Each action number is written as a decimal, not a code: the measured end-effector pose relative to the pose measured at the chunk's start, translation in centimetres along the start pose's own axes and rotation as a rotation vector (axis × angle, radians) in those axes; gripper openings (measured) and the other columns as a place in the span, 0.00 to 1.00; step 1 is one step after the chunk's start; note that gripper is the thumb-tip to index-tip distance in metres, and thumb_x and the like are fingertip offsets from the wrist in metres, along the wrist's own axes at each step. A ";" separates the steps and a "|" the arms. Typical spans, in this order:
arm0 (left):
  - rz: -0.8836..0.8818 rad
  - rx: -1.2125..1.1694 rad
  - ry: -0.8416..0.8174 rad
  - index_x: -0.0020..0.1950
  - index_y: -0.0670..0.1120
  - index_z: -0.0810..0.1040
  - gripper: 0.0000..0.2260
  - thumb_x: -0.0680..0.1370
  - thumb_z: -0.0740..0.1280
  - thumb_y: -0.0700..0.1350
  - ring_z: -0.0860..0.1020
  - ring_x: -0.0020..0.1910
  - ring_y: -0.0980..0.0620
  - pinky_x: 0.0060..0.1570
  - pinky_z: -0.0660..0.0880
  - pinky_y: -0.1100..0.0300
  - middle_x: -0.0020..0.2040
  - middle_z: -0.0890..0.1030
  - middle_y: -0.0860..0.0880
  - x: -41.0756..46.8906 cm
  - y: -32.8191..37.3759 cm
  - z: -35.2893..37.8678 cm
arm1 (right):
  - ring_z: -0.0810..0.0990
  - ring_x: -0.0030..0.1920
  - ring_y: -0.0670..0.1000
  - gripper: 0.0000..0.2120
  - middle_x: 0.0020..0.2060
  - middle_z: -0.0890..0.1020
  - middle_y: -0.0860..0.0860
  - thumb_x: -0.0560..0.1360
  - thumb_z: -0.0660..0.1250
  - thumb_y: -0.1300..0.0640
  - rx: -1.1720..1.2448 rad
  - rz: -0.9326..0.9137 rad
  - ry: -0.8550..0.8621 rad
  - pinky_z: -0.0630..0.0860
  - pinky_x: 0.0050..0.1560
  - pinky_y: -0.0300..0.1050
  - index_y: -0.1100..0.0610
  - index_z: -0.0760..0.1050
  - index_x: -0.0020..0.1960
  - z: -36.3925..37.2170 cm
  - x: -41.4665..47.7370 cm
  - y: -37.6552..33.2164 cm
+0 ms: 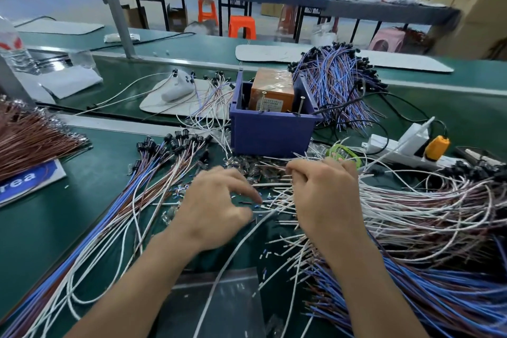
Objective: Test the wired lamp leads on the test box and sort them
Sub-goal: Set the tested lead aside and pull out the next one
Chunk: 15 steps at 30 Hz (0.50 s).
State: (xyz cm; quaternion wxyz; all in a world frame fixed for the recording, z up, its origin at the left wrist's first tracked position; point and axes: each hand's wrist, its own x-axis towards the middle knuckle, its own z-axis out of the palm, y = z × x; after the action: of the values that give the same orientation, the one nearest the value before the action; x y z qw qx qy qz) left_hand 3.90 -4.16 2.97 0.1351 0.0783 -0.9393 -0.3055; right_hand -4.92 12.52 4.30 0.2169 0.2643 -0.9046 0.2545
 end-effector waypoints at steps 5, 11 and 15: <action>0.077 -0.058 -0.046 0.44 0.57 0.89 0.06 0.72 0.77 0.46 0.80 0.45 0.66 0.48 0.69 0.76 0.43 0.83 0.66 -0.4 -0.2 0.9 | 0.74 0.39 0.54 0.08 0.30 0.83 0.48 0.77 0.72 0.61 -0.017 0.020 0.040 0.55 0.48 0.44 0.49 0.86 0.46 -0.4 0.4 0.7; 0.204 -0.048 0.342 0.47 0.50 0.89 0.09 0.71 0.73 0.42 0.82 0.48 0.64 0.54 0.74 0.76 0.46 0.87 0.59 -0.6 0.4 1.1 | 0.68 0.40 0.50 0.09 0.30 0.77 0.46 0.78 0.67 0.55 0.067 -0.056 0.010 0.59 0.49 0.46 0.47 0.85 0.44 -1.1 -0.5 -1.3; 0.126 -0.068 0.514 0.49 0.50 0.88 0.08 0.73 0.73 0.41 0.79 0.49 0.67 0.53 0.69 0.81 0.46 0.85 0.62 -0.4 0.2 0.9 | 0.65 0.38 0.50 0.14 0.24 0.74 0.45 0.78 0.61 0.54 0.086 -0.072 -0.058 0.61 0.46 0.46 0.49 0.80 0.37 -2.0 -1.1 -2.7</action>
State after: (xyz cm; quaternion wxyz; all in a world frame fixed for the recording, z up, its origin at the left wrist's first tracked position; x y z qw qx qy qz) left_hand 4.02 -3.39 2.34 0.3907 0.0900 -0.8664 -0.2978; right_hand -2.02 12.09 6.20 0.1881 0.3131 -0.8886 0.2773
